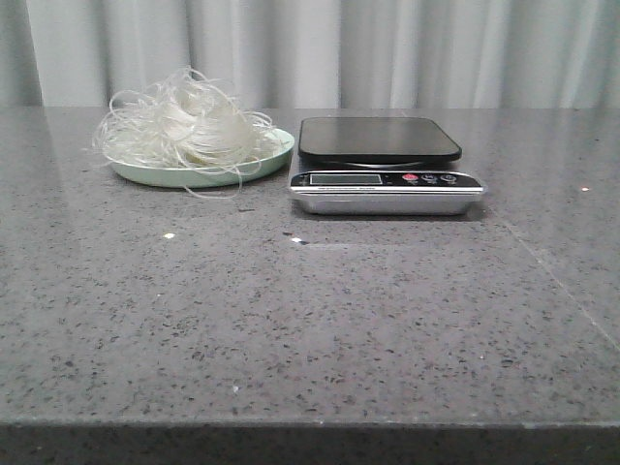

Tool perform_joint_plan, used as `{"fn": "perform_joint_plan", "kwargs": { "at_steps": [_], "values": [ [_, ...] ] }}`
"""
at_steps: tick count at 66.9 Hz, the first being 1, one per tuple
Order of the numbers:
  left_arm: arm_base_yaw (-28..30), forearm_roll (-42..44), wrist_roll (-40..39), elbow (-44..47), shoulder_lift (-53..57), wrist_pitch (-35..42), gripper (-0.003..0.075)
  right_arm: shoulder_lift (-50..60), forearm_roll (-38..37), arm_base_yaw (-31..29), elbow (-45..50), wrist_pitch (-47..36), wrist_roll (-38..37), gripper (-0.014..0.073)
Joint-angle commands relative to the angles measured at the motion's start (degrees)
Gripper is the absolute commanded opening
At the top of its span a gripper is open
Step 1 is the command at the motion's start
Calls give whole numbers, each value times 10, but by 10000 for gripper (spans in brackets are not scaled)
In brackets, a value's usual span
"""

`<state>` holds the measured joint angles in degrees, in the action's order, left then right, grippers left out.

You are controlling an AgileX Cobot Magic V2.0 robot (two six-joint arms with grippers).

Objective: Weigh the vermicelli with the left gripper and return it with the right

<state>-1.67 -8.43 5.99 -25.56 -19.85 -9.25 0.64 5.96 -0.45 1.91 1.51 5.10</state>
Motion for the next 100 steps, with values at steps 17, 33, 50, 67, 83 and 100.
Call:
{"fn": "perform_joint_plan", "kwargs": {
  "at_steps": [17,33,50,67,83,100],
  "values": [
    [-72,0,0,-98,-137,0,614,8,-4,2,-7,-48,4,178],
    [-147,7,1,-217,-312,-20,619,8,-4,2,-7,-48,4,178],
    [-201,34,1,-402,-531,-100,619,8,-4,2,-7,-48,4,178],
    [-201,33,-5,-576,-722,-250,619,8,-4,2,-7,-48,4,178],
    [-201,18,-5,-682,-826,-360,619,8,-4,2,-7,-48,4,178],
    [-200,23,-5,-738,-888,-461,479,9,-4,2,-7,-48,4,178]
  ]
}}
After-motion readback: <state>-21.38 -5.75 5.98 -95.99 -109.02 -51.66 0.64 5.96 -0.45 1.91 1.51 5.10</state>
